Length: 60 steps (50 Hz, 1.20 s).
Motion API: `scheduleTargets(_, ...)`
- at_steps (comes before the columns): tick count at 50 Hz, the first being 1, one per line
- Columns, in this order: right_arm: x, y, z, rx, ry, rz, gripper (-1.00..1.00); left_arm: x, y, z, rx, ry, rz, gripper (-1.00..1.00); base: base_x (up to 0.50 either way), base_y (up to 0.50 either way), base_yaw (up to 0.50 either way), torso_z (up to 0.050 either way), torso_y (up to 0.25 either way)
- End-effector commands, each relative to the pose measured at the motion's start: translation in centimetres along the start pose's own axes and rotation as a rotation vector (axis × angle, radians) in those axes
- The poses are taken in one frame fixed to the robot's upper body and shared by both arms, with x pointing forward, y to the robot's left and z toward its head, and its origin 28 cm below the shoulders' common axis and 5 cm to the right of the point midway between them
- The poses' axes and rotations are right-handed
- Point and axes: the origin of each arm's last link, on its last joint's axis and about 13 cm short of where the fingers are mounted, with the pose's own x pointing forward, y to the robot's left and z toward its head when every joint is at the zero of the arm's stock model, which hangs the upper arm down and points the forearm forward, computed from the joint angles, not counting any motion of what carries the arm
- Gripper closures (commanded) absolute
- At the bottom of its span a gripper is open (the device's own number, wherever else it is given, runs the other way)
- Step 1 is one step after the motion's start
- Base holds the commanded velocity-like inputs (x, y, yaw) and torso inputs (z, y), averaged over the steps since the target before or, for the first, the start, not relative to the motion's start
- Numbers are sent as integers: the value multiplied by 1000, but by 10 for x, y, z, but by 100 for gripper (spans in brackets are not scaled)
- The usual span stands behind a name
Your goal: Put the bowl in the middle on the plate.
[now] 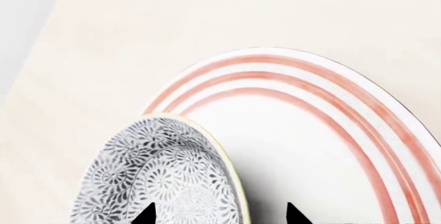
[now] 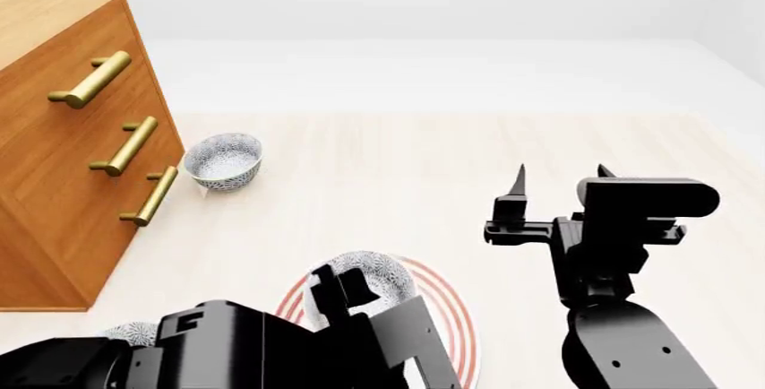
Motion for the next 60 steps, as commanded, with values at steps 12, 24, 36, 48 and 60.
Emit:
scheduleTargets(12,0,0,0,0,2,2,-100,-24,3,7,1,-33,-37,-100,0,0,0,0,0)
scheduleTargets(24,0,1,0,0,2,2,-100,-72,17,20,-51,-82,-63,-100,0,0,0,0,1)
scheduleTargets(36,1,1,-1,-1,2,3,-100,-90,45,28,-135,-220,24,-100,0,0,0,0,0)
scheduleTargets(48,0,0,0,4,1,1,-100,-105,100,40,-328,-392,108,-100,0,0,0,0,0)
scheduleTargets(60,-5,-3,10,10,-36,4,-100,-116,113,40,-402,-448,131,-100,0,0,0,0,0)
